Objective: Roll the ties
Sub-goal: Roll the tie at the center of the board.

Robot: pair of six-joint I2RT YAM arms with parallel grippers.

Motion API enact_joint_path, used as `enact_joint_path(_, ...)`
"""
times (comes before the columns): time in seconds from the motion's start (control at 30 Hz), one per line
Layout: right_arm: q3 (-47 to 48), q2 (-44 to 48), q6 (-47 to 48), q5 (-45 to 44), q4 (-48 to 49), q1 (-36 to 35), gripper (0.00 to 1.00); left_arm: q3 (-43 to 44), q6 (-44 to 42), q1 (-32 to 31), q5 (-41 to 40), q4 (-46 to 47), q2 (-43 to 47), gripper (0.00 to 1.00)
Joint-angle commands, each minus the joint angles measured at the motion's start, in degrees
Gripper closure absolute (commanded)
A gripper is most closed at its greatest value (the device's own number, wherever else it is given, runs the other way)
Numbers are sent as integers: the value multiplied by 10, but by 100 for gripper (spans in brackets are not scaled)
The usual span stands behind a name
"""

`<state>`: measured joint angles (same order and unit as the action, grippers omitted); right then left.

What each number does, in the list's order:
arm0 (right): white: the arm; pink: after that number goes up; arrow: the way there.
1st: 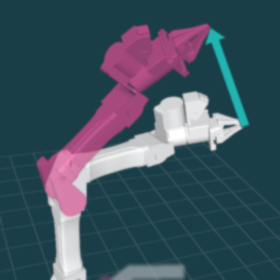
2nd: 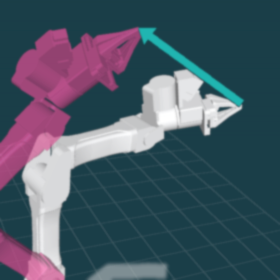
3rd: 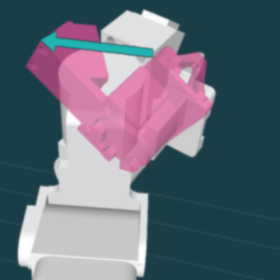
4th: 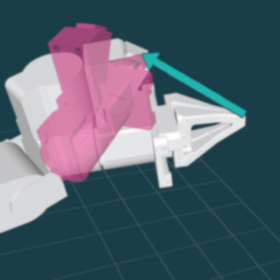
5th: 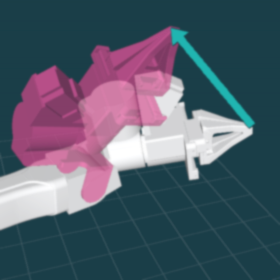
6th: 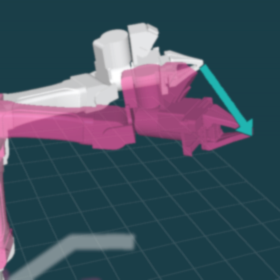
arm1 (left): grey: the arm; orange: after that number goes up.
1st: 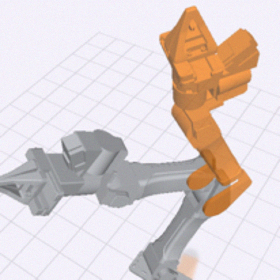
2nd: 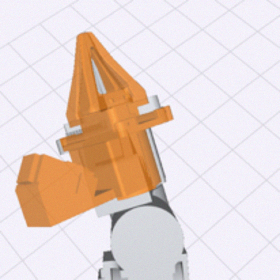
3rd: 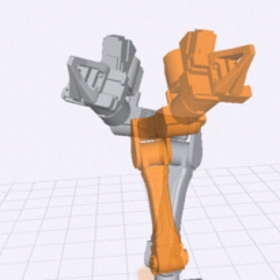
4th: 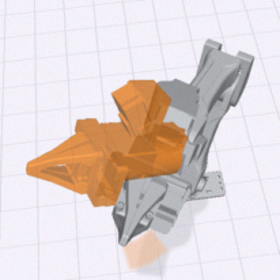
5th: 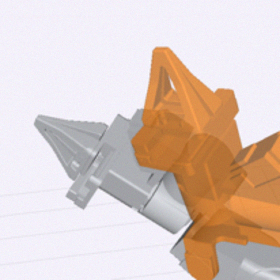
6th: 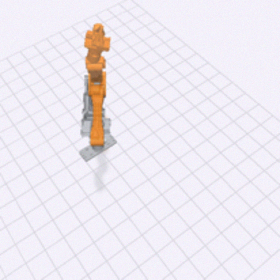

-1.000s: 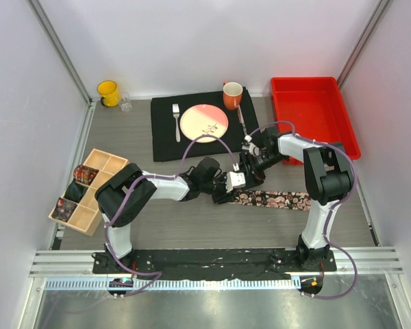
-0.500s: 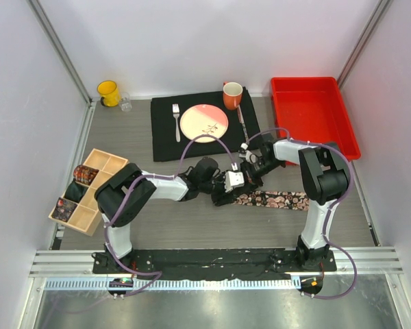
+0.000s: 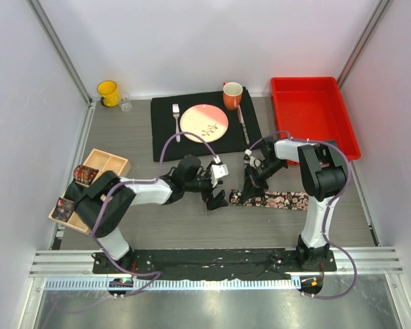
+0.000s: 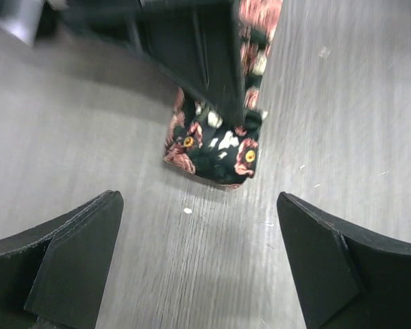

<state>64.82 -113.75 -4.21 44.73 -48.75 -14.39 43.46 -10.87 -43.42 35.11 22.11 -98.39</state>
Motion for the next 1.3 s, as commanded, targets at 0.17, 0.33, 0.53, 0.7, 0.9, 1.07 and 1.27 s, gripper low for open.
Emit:
enact_joint_path(0.17, 37, -95, 88, -163, 20, -22, 99, -25, -62, 20, 27, -66, 147, 0)
enact_joint_path(0.33, 58, -114, 86, -153, 10, -32, 99, -18, -86, 18, 85, -13, 85, 1)
enact_joint_path(0.53, 72, -124, 89, -145, -5, -31, 99, 58, -100, 4, 76, -10, -28, 7)
enact_joint_path(0.7, 73, -119, 90, -129, -6, -32, 99, 101, -104, -12, 55, -9, -70, 11)
enact_joint_path(0.9, 75, -117, 86, -117, -6, -32, 99, 105, -124, -37, 36, -11, -94, 12)
enact_joint_path(1.07, 75, -116, 81, -119, -5, -31, 99, 109, -129, -47, 29, -31, -106, 12)
enact_joint_path(1.27, 76, -114, 76, -114, -5, -31, 99, 94, -108, -53, 7, -10, -101, 35)
